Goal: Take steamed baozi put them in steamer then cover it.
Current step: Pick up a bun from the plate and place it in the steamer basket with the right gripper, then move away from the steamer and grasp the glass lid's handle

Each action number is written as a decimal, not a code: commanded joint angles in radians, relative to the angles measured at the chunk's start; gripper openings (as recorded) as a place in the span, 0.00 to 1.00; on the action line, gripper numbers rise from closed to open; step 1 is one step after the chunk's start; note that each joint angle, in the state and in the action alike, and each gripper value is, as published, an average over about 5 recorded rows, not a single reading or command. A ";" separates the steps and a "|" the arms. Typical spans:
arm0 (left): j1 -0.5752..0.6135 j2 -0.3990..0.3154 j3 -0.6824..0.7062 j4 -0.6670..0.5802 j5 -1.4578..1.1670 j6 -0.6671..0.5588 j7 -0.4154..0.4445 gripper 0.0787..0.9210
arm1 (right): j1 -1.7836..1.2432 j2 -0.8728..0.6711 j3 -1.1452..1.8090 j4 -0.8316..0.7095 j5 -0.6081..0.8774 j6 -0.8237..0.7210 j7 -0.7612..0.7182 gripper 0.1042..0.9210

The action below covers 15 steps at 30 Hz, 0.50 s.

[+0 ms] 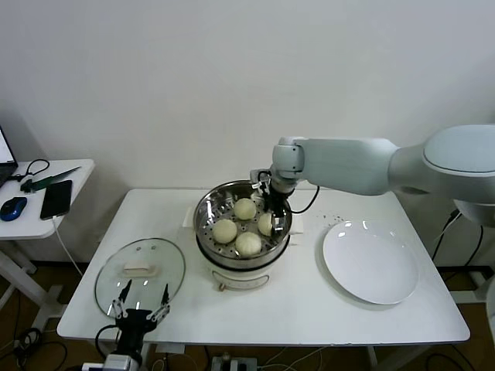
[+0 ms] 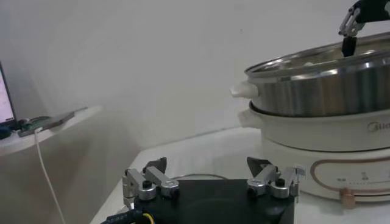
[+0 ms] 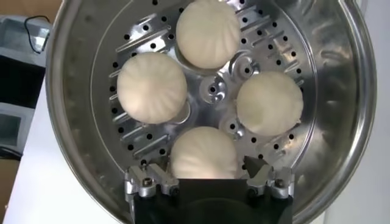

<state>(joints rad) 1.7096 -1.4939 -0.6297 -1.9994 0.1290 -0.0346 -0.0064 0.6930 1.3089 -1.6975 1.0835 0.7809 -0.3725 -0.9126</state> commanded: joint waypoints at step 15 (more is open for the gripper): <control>-0.006 0.002 -0.014 -0.018 0.008 0.004 -0.014 0.88 | 0.024 -0.286 0.181 0.104 0.192 0.281 0.317 0.88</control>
<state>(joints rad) 1.7081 -1.4937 -0.6397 -2.0116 0.1316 -0.0313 -0.0139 0.7234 1.1897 -1.5885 1.1229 0.8406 -0.2924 -0.8946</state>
